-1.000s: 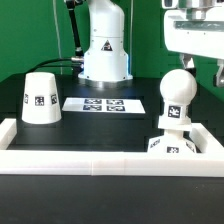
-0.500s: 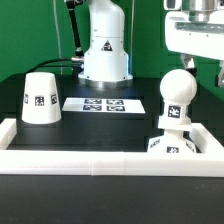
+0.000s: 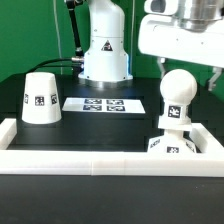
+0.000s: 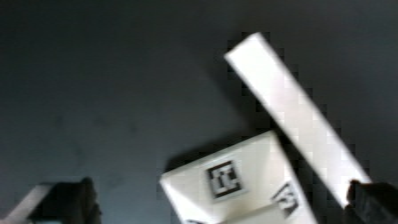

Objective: Assemble lamp

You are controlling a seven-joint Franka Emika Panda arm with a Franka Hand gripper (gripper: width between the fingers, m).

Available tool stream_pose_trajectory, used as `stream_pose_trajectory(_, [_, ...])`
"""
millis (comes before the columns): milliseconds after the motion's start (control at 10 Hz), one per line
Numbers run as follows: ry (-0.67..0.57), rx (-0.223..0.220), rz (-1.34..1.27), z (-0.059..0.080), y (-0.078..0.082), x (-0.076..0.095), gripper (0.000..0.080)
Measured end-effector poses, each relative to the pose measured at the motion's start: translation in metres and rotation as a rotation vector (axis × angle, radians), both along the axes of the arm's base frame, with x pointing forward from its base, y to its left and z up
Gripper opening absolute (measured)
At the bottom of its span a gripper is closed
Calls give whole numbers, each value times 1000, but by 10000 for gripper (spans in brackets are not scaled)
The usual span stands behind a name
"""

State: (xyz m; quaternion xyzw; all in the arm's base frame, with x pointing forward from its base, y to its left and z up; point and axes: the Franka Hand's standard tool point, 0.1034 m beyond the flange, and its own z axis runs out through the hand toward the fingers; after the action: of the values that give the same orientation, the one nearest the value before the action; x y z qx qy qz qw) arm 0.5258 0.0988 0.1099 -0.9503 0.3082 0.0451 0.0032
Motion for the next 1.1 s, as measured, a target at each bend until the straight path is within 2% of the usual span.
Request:
stream_pose_trajectory(200, [0,15,66,7,-31,-11,699])
stream_pose_trajectory(400, [17,54,23,5,-65,-24,699])
stream_pose_trajectory(500, [23,61,-1,4,-73,-25,699])
stream_pose_trajectory(900, [23,59,8,3,-72,-25,699])
stream_pose_trajectory(1100, [21,58,13,3,-83,-25,699])
